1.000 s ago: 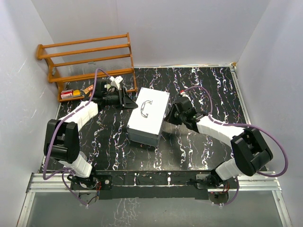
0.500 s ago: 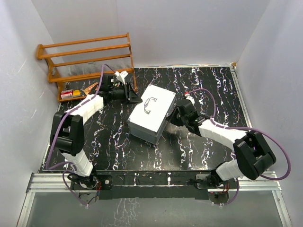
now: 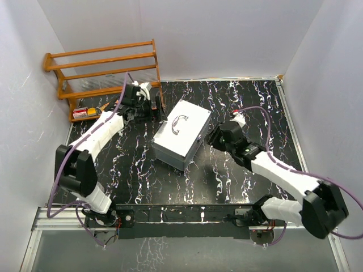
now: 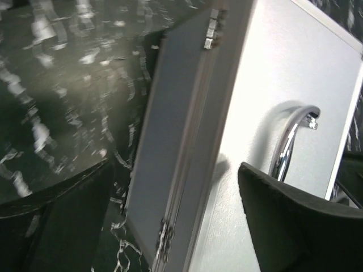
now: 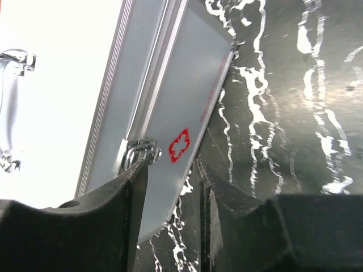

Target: Organize the medicine kit

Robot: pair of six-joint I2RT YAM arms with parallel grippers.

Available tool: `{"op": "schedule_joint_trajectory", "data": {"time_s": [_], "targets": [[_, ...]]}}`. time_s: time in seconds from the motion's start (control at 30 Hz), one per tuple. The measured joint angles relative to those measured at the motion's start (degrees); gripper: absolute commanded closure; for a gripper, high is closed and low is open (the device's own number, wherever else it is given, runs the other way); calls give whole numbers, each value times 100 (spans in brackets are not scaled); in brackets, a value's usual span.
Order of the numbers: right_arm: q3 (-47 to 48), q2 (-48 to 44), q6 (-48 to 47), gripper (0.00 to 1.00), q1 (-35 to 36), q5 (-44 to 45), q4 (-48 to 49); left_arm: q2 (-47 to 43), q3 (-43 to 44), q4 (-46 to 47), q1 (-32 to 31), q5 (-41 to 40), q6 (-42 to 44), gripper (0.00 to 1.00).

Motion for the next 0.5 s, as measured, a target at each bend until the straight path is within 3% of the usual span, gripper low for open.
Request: {"op": "schedule_joint_trajectory", "data": {"time_s": [0.23, 0.5], "targets": [[203, -1298, -540, 39, -11, 876, -1504, -1722, -208, -918, 55, -1534, 354, 1], [1543, -2133, -1589, 18, -15, 1405, -3084, -4011, -721, -1403, 57, -2205, 426, 1]]}}
